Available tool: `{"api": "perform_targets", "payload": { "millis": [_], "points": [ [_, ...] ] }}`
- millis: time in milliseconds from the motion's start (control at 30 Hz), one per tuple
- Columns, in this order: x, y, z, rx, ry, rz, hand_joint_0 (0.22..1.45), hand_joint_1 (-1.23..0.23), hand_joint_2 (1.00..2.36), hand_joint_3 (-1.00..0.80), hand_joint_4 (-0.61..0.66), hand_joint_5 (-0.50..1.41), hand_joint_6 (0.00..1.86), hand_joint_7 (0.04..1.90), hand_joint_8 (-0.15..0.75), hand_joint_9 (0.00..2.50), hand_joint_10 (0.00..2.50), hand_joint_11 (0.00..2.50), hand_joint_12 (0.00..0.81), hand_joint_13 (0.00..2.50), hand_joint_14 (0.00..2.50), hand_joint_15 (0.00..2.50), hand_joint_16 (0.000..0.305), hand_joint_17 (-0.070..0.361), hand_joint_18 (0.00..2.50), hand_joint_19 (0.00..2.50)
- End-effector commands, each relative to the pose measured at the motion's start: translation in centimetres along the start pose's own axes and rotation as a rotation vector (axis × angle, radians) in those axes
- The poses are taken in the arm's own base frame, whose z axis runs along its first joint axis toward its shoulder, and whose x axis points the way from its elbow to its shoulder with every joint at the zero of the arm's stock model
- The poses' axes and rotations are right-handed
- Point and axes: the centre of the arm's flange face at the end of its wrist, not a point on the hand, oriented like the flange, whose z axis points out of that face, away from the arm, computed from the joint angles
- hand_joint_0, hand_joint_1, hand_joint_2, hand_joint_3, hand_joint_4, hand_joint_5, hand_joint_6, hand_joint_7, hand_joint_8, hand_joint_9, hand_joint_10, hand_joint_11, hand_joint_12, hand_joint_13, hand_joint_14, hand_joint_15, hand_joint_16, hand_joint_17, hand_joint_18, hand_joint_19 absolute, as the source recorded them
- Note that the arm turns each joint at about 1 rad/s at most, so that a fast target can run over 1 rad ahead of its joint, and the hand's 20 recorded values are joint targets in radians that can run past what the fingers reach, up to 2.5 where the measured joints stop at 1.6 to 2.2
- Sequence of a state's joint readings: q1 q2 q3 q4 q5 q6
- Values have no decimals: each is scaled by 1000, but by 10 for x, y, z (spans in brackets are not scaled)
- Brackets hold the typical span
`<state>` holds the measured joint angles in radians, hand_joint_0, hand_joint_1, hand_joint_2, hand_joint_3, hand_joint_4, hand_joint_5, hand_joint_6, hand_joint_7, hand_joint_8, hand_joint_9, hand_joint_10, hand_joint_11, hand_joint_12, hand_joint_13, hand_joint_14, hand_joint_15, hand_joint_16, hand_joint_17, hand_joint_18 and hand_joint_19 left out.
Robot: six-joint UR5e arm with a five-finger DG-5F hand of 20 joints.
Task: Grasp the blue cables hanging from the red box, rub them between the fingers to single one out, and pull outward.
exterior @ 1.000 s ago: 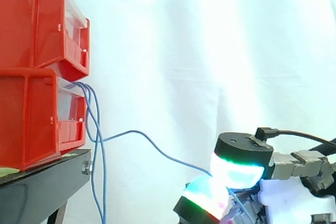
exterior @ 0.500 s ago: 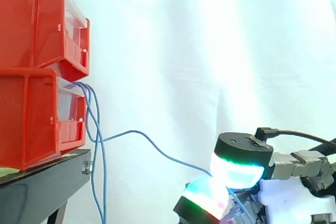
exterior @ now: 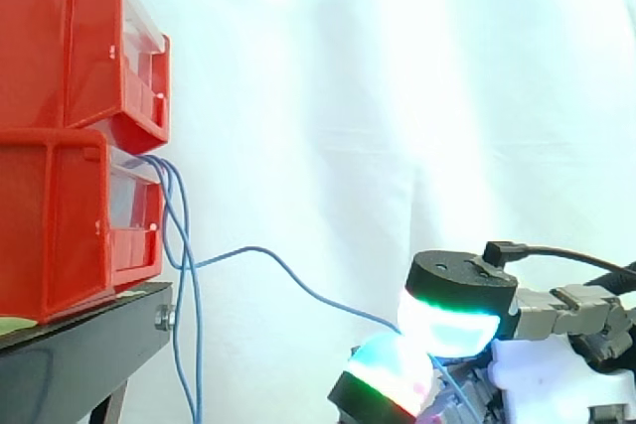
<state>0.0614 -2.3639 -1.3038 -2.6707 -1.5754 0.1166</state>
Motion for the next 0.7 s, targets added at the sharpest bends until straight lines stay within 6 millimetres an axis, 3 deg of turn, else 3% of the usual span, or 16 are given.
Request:
{"api": "perform_targets", "payload": {
  "millis": [0,667],
  "points": [
    [0,0,0,0,0,0,622,-841,1005,-7,-3,-101,918,1082,325,1032,17,511,389,968,21,586,53,119,819,561],
    [0,-1,0,2,0,0,621,-841,1006,-8,-5,-101,917,1086,325,1041,17,536,388,971,19,593,53,119,822,569]
  ]
}}
